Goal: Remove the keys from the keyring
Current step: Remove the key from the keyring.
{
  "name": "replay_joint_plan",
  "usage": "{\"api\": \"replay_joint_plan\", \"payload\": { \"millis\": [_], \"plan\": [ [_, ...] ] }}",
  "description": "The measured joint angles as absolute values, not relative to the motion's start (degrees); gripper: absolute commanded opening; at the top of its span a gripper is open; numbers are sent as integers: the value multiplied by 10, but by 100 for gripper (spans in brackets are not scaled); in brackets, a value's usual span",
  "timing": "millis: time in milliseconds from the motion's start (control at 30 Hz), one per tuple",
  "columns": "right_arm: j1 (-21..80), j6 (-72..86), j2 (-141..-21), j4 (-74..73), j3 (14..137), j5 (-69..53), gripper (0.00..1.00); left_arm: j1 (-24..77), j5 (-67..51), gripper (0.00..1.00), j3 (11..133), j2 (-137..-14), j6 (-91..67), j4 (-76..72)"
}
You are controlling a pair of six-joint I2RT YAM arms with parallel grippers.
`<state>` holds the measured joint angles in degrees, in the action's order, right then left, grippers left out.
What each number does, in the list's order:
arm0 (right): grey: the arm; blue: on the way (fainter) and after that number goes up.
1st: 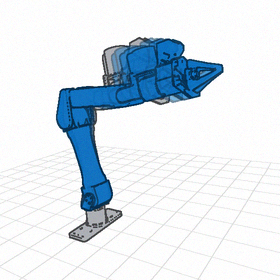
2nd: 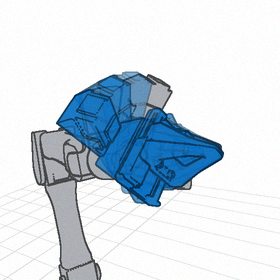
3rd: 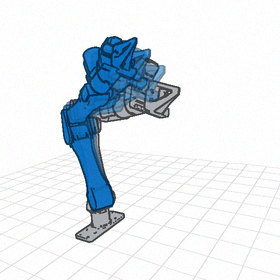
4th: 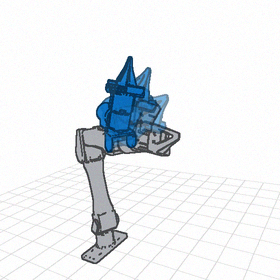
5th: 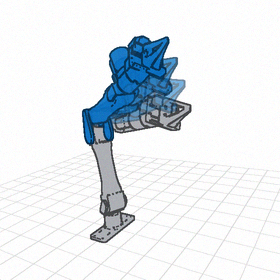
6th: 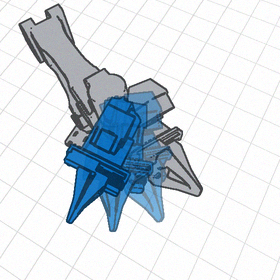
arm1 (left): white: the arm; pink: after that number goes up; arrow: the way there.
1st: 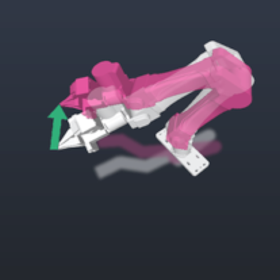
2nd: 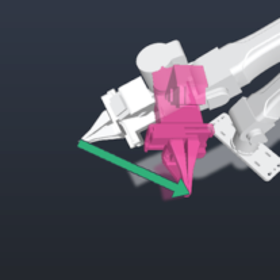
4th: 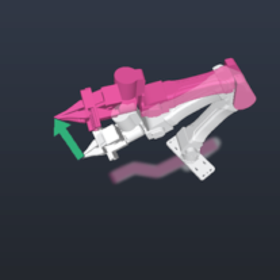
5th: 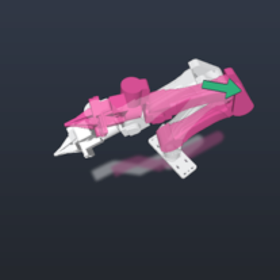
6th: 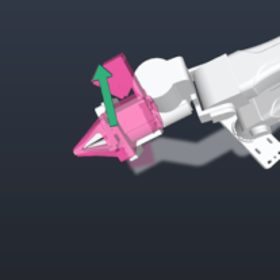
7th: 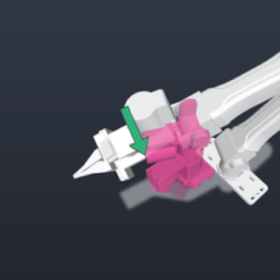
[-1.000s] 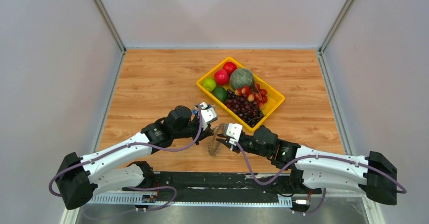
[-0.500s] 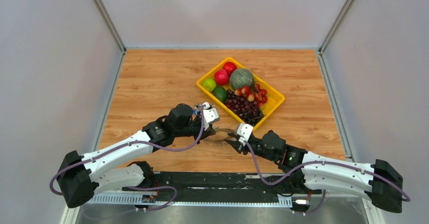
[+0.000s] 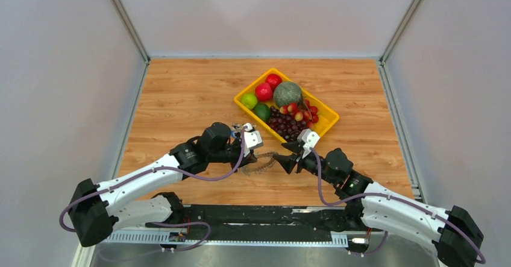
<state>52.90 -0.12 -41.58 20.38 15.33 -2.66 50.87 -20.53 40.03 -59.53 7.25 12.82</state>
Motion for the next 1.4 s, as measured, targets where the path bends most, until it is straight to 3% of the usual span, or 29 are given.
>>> {"api": "replay_joint_plan", "payload": {
  "millis": [233, 700, 867, 1133, 1300, 1400],
  "plan": [
    [527, 49, -431, 197, 154, -64, 80, 516, -206, 1, 426, -597, 92, 175],
    [542, 37, -532, 165, 206, -206, 67, 524, -204, 1, 440, -600, 109, 208],
    [569, 40, -551, 175, 208, -197, 67, 525, -199, 1, 440, -600, 107, 208],
    [622, 82, -565, 220, 204, -126, 82, 525, -174, 1, 440, -600, 76, 203],
    [668, 105, -578, 246, 202, -57, 82, 525, -165, 1, 437, -600, 42, 186],
    [683, 118, -595, 246, 203, -9, 74, 528, -165, 1, 432, -600, 26, 169]
  ]
}}
